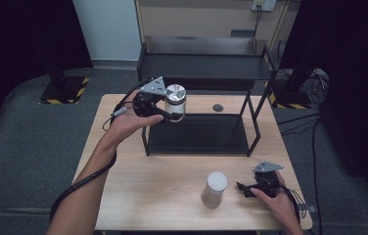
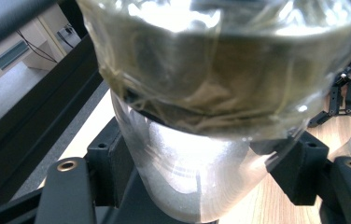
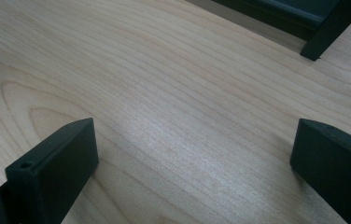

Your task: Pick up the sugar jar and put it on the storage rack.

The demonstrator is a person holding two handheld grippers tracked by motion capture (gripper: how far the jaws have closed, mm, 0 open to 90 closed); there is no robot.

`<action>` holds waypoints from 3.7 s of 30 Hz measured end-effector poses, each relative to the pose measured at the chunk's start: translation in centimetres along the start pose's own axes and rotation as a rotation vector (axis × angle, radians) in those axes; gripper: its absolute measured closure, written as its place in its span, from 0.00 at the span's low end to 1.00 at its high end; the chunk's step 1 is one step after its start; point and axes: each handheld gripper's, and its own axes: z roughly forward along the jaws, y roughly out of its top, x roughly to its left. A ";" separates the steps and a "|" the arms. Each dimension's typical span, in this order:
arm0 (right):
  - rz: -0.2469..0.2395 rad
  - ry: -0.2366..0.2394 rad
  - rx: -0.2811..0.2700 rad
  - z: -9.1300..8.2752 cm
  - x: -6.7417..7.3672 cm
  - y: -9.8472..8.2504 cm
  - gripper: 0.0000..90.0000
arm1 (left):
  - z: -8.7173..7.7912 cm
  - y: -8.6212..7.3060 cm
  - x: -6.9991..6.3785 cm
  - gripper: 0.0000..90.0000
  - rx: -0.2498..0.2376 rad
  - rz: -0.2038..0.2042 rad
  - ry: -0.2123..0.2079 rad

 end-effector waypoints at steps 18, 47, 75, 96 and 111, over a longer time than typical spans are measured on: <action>0.002 0.000 0.000 0.0 0.0 0.0 0.01 | -2.2 3.8 -0.2 0.34 -0.017 0.001 0.033; -0.001 0.000 -0.002 0.0 0.0 0.0 0.01 | -3.4 8.7 -0.5 0.34 -0.015 -0.046 0.145; -0.002 0.000 -0.001 0.0 0.0 0.0 0.01 | 0.6 11.9 1.4 0.34 0.017 -0.165 0.328; -0.002 -0.001 -0.001 0.0 0.0 0.0 0.01 | 3.4 11.5 3.1 0.34 0.042 -0.221 0.325; -0.002 0.000 -0.001 0.0 0.0 0.0 0.01 | 3.3 11.0 4.1 0.34 0.028 -0.289 0.292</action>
